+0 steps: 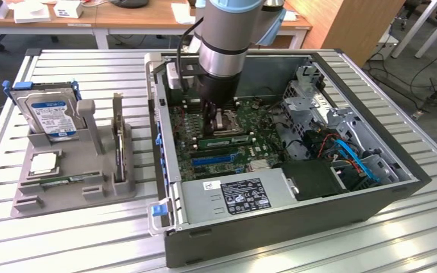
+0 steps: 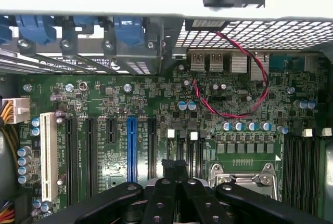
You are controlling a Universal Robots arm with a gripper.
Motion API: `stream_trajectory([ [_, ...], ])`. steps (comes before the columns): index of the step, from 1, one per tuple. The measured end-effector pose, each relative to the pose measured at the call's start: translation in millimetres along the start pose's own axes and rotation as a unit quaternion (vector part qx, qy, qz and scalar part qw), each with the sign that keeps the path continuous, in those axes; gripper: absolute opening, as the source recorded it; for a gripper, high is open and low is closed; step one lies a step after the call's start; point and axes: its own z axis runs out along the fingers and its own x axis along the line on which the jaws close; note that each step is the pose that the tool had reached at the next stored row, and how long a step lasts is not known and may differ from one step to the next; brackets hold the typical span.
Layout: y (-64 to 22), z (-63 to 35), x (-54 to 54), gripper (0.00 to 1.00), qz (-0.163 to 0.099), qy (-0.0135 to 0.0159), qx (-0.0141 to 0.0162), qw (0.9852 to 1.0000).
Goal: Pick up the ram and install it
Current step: 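Press down the ram until it locks into place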
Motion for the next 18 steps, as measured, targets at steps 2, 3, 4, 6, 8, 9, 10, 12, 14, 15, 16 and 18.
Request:
stream_trajectory([
  [2, 0.1, 0.2, -0.3, 0.09, 0.000, 0.0000, 0.0000, 1.0000],
  [3, 0.2, 0.3, -0.7, 0.09, 0.000, 0.0000, 0.0000, 1.0000],
  [4, 0.3, 0.4, -1.3, 0.09, 0.000, 0.0000, 0.0000, 1.0000],
  [6, 0.2, 0.6, -2.0, 0.09, 0.000, 0.0000, 0.0000, 1.0000],
  [8, 0.2, 0.6, -1.9, 0.09, 0.000, 0.0000, 0.0000, 1.0000],
  [9, 0.2, 0.6, -2.0, 0.09, 0.000, 0.0000, 0.0000, 1.0000],
  [10, 0.2, 0.9, -2.0, 0.09, 0.000, -0.0001, 0.0000, 1.0000],
  [12, 0.2, 2.8, -2.0, 0.09, 0.000, -0.0001, 0.0000, 1.0000],
  [14, 0.1, 5.0, -1.9, 0.09, 0.000, -0.0001, 0.0000, 1.0000],
  [15, 0.1, 6.3, -1.9, 0.09, 0.000, -0.0001, 0.0000, 1.0000],
  [16, 0.1, 7.5, -1.8, 0.09, 0.000, -0.0001, 0.0000, 1.0000],
  [18, 0.1, 8.7, -1.8, 0.09, 0.000, -0.0001, 0.0000, 1.0000],
])
